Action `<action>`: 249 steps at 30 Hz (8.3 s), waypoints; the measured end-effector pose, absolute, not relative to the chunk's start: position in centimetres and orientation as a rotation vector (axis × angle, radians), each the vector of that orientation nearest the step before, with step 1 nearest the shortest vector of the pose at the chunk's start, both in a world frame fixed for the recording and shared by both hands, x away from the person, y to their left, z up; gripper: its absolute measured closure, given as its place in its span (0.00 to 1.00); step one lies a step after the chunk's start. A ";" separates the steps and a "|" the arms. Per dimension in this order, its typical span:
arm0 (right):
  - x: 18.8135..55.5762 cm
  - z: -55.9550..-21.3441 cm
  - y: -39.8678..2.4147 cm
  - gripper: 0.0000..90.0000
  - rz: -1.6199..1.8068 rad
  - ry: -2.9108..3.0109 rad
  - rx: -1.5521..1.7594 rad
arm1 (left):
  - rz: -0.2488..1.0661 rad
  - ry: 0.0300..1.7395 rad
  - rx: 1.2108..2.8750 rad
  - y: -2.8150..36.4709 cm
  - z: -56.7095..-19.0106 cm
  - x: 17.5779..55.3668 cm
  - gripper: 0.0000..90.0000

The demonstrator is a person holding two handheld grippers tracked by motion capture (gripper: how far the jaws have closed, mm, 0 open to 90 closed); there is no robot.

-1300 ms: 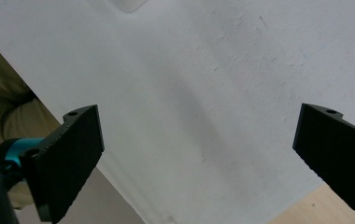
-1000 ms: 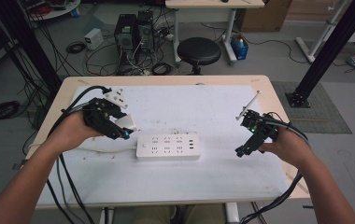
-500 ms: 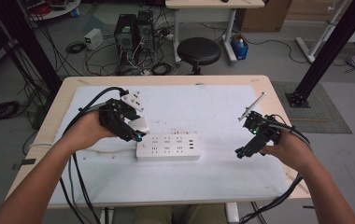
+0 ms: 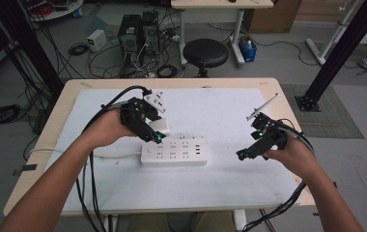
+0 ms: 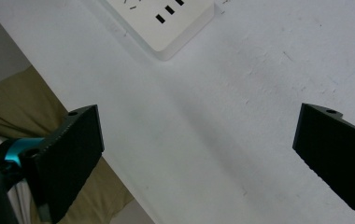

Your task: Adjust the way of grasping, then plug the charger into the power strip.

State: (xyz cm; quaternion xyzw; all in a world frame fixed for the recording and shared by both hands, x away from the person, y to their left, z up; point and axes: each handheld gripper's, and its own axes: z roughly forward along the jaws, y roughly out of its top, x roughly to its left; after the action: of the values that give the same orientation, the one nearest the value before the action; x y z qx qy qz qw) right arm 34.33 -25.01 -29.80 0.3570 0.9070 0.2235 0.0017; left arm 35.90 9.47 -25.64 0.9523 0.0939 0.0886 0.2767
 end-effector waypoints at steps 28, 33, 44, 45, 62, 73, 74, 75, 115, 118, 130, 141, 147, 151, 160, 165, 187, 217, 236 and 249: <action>35.2 -30.6 -21.2 0.01 1.650 2.775 1.506 | 0.282 0.078 2.521 6.2 -26.5 35.5 0.47; 35.4 -30.9 -20.6 0.04 1.752 2.738 1.604 | 0.273 0.061 2.491 5.1 -26.8 35.5 0.47; 36.2 -32.0 -20.0 0.08 1.778 2.711 1.758 | 0.274 0.003 2.521 2.9 -27.1 35.4 0.47; 36.4 -32.1 -19.9 0.12 1.786 2.714 1.775 | 0.272 0.002 2.520 2.8 -27.2 35.4 0.47; 37.2 -33.7 -18.3 0.48 1.877 2.727 1.853 | 0.281 -0.034 2.504 2.2 -27.4 35.2 0.47; 37.5 -34.2 -17.9 0.66 1.905 2.727 1.876 | 0.324 -0.054 2.510 1.9 -27.7 35.0 0.47; 37.4 -34.3 -17.9 0.67 1.899 2.721 1.883 | 0.326 -0.052 2.511 1.8 -27.8 34.9 0.47; 37.4 -34.3 -17.8 0.68 1.898 2.721 1.879 | 0.331 -0.056 2.518 1.8 -27.8 34.9 0.47; 36.0 -29.6 -23.7 0.69 0.656 2.774 1.112 | 0.229 0.598 2.741 17.1 -29.4 37.9 0.21; 35.9 -29.1 -23.3 0.69 0.507 2.783 1.031 | 0.216 0.583 2.733 17.4 -29.2 37.7 0.21; 35.8 -28.6 -23.5 0.69 0.537 2.762 0.967 | 0.243 0.618 2.721 18.1 -28.9 37.2 0.21; 37.1 -28.5 -22.2 0.69 0.560 2.717 0.868 | 0.311 0.607 2.705 19.1 -28.8 37.2 0.21; 38.7 -27.5 -20.7 0.69 0.508 2.762 0.798 | 0.294 0.570 2.738 19.3 -29.5 37.4 0.21; 39.7 -26.3 -19.0 0.69 0.484 2.818 0.687 | 0.299 0.623 2.737 19.8 -29.8 37.4 0.21; 41.3 -26.4 -13.4 0.69 0.435 2.891 0.482 | 0.357 0.705 2.673 21.4 -30.9 37.2 0.21; 41.5 -28.1 -10.8 0.69 0.374 2.933 0.403 | 0.369 0.691 2.675 21.5 -31.0 36.8 0.21; 41.5 -35.0 -5.5 0.69 0.108 3.039 0.123 | 0.331 0.663 2.708 21.7 -32.2 36.7 0.21; 41.2 -36.5 -4.3 0.69 0.023 3.019 -0.009 | 0.299 0.669 2.695 21.2 -33.5 37.1 0.21; 42.2 -36.9 -3.8 0.70 0.000 3.081 0.063 | 0.292 0.651 2.679 21.5 -33.7 37.5 0.21; 42.8 -37.2 -5.0 0.69 0.150 3.121 0.094 | 0.269 0.673 2.687 21.4 -34.1 37.9 0.21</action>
State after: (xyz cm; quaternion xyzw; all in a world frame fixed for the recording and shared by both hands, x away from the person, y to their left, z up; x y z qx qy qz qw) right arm 42.85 -5.00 -37.20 0.0302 0.9984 0.0480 0.0080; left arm 37.95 21.42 -34.09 0.9500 0.2381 0.0949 0.1784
